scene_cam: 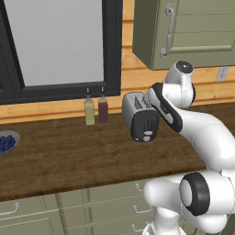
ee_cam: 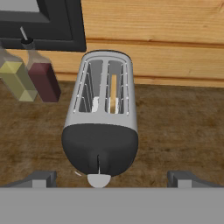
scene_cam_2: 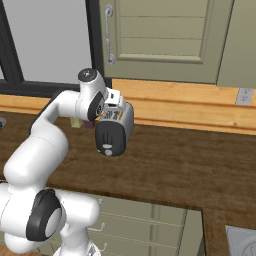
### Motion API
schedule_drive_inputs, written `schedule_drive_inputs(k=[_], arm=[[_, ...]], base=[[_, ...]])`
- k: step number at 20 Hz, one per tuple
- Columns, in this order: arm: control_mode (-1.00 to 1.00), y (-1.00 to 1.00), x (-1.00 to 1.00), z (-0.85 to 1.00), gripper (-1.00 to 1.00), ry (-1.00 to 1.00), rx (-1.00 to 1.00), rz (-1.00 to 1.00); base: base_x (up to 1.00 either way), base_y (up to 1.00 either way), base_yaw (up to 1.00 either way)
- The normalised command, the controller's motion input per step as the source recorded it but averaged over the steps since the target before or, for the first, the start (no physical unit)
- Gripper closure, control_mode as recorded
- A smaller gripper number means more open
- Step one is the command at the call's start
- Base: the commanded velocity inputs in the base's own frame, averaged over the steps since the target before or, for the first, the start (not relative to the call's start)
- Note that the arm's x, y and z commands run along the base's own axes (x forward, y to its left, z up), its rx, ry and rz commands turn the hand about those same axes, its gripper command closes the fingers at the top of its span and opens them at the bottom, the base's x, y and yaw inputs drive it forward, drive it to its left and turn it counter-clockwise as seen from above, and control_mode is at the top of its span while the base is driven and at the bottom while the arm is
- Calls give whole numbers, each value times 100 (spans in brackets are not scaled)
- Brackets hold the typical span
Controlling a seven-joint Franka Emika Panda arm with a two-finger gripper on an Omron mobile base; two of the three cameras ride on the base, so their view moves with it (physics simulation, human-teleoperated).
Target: Start the toaster. Once the lever pops up, take the bread to the plate on the dining counter.
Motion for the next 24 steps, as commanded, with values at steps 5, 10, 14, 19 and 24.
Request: schedule_drive_inputs(k=[5, 10, 14, 19, 24], arm=[[-100, 0, 0, 0, -100, 0, 0, 0], [-100, 0, 0, 0, -100, 0, 0, 0], [-100, 0, 0, 0, -100, 0, 0, 0], [-100, 0, 0, 0, -100, 0, 0, 0], [-100, 0, 0, -2, -100, -2, 0, 0]], base=[[0, 0, 0], [0, 0, 0], [0, 0, 0], [0, 0, 0], [0, 0, 0]])
